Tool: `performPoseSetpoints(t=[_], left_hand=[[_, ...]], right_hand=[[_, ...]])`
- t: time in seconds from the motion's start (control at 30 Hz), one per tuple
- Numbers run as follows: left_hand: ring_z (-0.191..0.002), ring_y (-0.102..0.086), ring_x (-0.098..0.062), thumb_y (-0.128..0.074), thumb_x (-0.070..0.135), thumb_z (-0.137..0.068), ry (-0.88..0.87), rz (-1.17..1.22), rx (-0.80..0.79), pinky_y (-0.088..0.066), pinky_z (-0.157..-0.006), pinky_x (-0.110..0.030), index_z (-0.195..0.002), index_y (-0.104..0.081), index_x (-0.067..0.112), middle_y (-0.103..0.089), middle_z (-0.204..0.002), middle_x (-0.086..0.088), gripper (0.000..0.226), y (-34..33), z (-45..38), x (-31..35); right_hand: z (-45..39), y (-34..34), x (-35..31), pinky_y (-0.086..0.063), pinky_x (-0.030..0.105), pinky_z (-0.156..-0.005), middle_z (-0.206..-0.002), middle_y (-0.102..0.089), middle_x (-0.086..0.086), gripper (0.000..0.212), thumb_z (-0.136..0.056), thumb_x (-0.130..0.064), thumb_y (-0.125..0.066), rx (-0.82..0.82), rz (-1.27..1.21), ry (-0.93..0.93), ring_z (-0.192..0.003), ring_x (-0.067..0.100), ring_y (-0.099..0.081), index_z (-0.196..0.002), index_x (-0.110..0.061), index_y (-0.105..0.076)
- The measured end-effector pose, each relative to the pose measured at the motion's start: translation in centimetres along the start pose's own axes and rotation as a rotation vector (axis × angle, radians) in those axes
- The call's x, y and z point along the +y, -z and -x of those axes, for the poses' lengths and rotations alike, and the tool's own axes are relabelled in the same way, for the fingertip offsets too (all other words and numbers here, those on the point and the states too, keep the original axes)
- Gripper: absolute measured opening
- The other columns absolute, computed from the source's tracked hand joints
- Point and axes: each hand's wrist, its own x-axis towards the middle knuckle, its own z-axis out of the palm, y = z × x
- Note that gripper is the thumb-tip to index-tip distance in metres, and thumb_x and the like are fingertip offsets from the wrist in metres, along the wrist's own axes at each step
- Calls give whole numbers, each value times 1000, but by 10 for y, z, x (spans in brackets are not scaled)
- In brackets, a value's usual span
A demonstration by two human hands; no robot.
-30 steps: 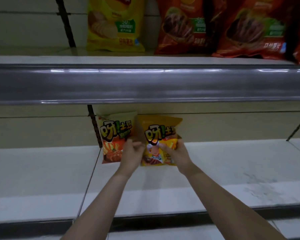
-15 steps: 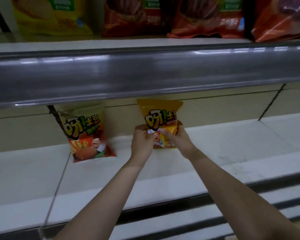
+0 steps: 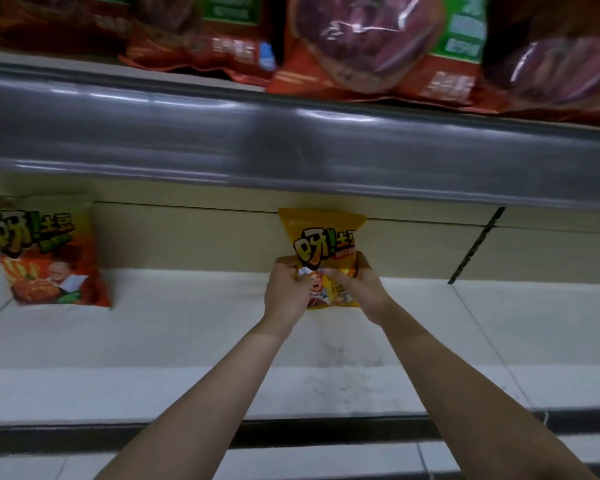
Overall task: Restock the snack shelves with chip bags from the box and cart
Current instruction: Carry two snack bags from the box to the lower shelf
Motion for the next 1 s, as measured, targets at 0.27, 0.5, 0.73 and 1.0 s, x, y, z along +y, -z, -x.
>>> performPoseSetpoints(t=[0.27,0.5,0.73,1.0], left_hand=[[-84,-60,-21,-58,16,-90,27,-122,-7,-50,-78,-37,-82,-61,19,-63,-82,0,9,-100,-1,-10],[-82,-58,-26,-56,21,-95,-13,-317,93,-40,-64,-27,-90,-52,13,-63,-92,-9,9,-125,-13,-14],[-80,-66,-31,-74,25,-82,13,-303,133,-53,-67,-36,-77,-60,3,-69,-88,-20,26,-131,-14,-11],[-117,-45,-40,-64,23,-88,223,-298,294,-42,-99,-42,-122,-49,4,-41,-128,-23,41,-140,16,4]], right_hand=[[-3,89,32,-56,44,-91,-118,-68,4,75,-66,-43,-86,6,-29,-73,-104,21,-68,-127,-20,-48],[-10,105,43,-57,22,-77,-109,-69,-6,42,-83,-33,-75,-78,-5,-64,-95,8,-69,-119,-28,-53],[-6,113,39,-57,28,-86,-115,-65,-5,58,-81,-40,-76,-97,51,-89,-100,7,-65,-128,-23,-46],[52,156,27,-42,8,-67,-126,-52,1,57,-90,-34,-67,40,83,-170,-109,14,-51,-139,-17,-43]])
